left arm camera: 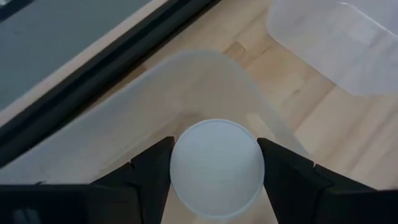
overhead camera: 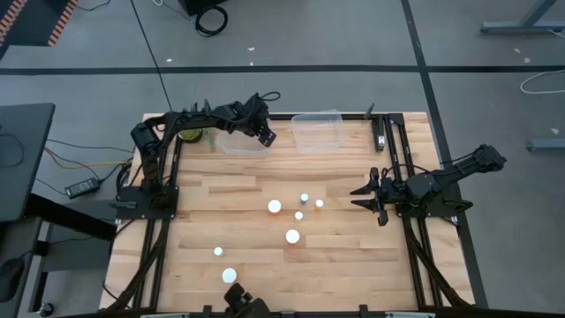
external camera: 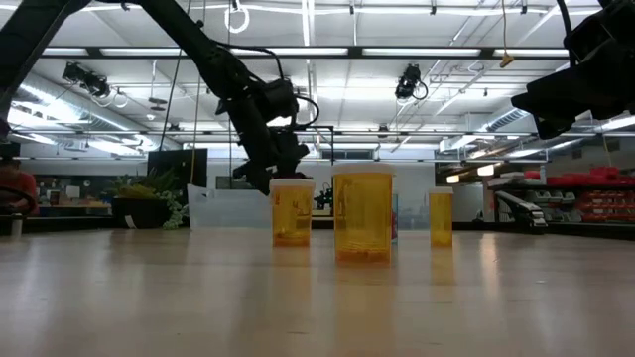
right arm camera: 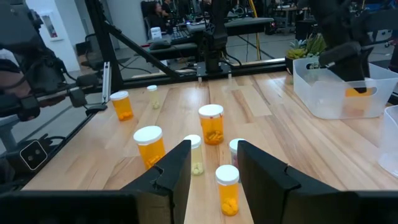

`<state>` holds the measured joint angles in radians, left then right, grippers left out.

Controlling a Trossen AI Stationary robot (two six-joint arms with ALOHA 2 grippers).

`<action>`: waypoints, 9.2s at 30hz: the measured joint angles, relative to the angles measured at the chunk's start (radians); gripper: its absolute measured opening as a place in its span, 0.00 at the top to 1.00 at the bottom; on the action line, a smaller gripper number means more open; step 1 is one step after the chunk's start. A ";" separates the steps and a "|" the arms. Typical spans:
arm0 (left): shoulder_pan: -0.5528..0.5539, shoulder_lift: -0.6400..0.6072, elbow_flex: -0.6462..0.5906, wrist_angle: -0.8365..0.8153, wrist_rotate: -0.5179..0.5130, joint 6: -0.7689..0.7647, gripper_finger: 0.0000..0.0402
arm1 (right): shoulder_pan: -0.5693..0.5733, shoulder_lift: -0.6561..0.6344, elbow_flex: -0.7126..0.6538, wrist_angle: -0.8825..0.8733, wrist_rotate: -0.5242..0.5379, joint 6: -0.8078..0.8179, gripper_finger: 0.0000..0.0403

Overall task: Pick and place medicine bottles into bin by pill shape (circle, oval)
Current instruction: Put the top large orange pill bottle into the left bin

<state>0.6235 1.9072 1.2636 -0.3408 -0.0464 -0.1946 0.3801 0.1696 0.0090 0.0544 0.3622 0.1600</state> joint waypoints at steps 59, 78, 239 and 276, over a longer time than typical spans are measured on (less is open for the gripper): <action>-0.504 -0.127 0.171 -0.549 0.113 0.233 0.29 | 0.000 0.000 0.000 0.000 0.000 0.000 0.66; -0.666 -0.037 0.135 -0.524 0.054 0.310 0.30 | 0.000 0.000 0.000 -0.001 0.000 0.000 0.66; 0.137 -0.026 0.175 -0.459 -0.058 0.363 0.28 | 0.000 0.000 0.000 0.000 0.000 0.000 0.66; -0.675 -0.013 0.285 -0.419 0.112 0.186 0.29 | 0.000 0.000 0.000 0.000 0.000 0.000 0.66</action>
<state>-0.0518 1.8938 1.5490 -0.7603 0.0660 -0.0081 0.3801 0.1696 0.0090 0.0540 0.3622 0.1600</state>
